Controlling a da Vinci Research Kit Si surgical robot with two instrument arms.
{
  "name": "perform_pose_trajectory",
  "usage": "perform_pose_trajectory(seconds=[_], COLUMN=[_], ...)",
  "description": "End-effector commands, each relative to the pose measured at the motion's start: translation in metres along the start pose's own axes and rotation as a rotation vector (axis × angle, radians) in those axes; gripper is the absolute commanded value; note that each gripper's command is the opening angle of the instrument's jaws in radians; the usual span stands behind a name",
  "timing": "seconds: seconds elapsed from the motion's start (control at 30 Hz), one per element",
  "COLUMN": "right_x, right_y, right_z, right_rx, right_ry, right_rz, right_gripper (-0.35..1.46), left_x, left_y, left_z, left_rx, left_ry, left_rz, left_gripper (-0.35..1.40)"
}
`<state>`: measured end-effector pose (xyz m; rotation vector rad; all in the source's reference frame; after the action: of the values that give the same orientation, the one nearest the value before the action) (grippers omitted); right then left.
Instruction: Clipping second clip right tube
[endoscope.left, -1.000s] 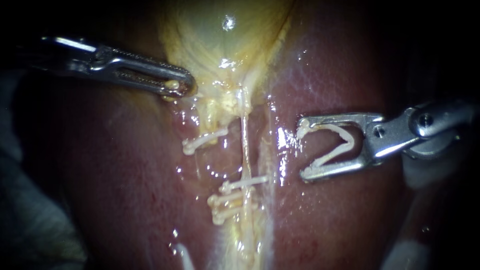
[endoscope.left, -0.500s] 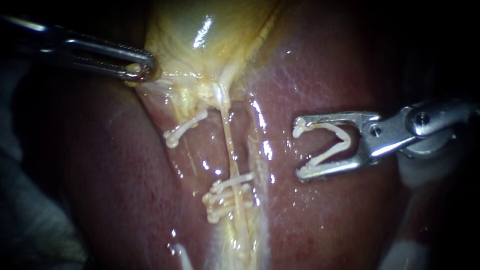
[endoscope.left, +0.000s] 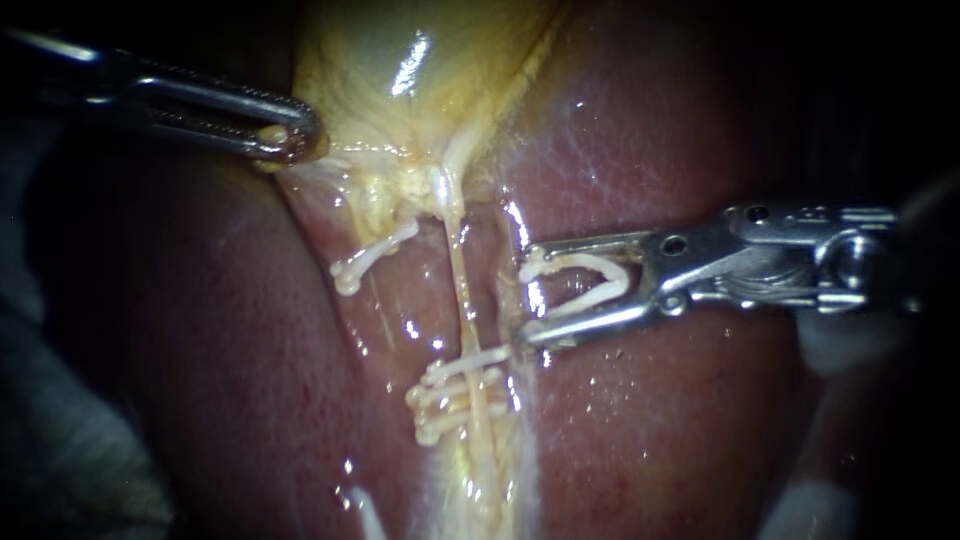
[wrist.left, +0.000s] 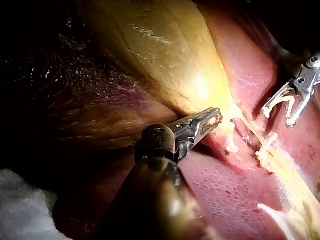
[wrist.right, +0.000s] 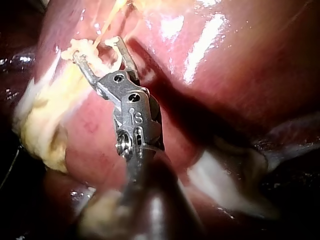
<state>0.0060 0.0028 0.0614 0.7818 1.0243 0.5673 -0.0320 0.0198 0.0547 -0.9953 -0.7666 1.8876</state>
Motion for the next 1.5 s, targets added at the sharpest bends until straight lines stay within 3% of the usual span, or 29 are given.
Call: perform_pose_trajectory(seconds=[0.03,0.3,0.47,0.67,1.03,1.23,1.5], right_x=[-0.0002,-0.0024,-0.0028,-0.0025,-0.0011,-0.0001,-0.0001], right_y=[0.0004,0.0032,0.0035,0.003,0.0004,-0.0007,-0.0008], right_z=[0.0003,0.0033,0.0052,0.0072,0.0082,0.0077,0.0074], right_rx=[0.0,0.028,0.045,0.093,0.202,0.225,0.234], right_ry=[0.0,-0.012,-0.023,-0.006,0.07,0.098,0.1], right_rz=[0.018,0.131,0.148,0.179,0.205,0.21,0.208], right_gripper=[0.5,0.5,0.5,0.5,0.5,0.48,0.35], left_x=[0.0,0.0,0.0,0.0001,0.0001,0.0001,0.0001], left_y=[0.0,0.0002,0.0003,0.0003,0.0003,0.0003,0.0003], left_z=[0.0,0.0001,0.0001,0.0002,0.0003,0.0003,0.0003], left_rx=[0.001,0.002,0.002,0.003,0.003,0.003,0.003], left_ry=[0.0,0.001,0.001,0.001,0.002,0.002,0.002], left_rz=[0.0,-0.001,-0.001,-0.001,-0.001,-0.001,-0.001], left_gripper=[-0.35,-0.35,-0.35,-0.35,-0.35,-0.35,-0.35])
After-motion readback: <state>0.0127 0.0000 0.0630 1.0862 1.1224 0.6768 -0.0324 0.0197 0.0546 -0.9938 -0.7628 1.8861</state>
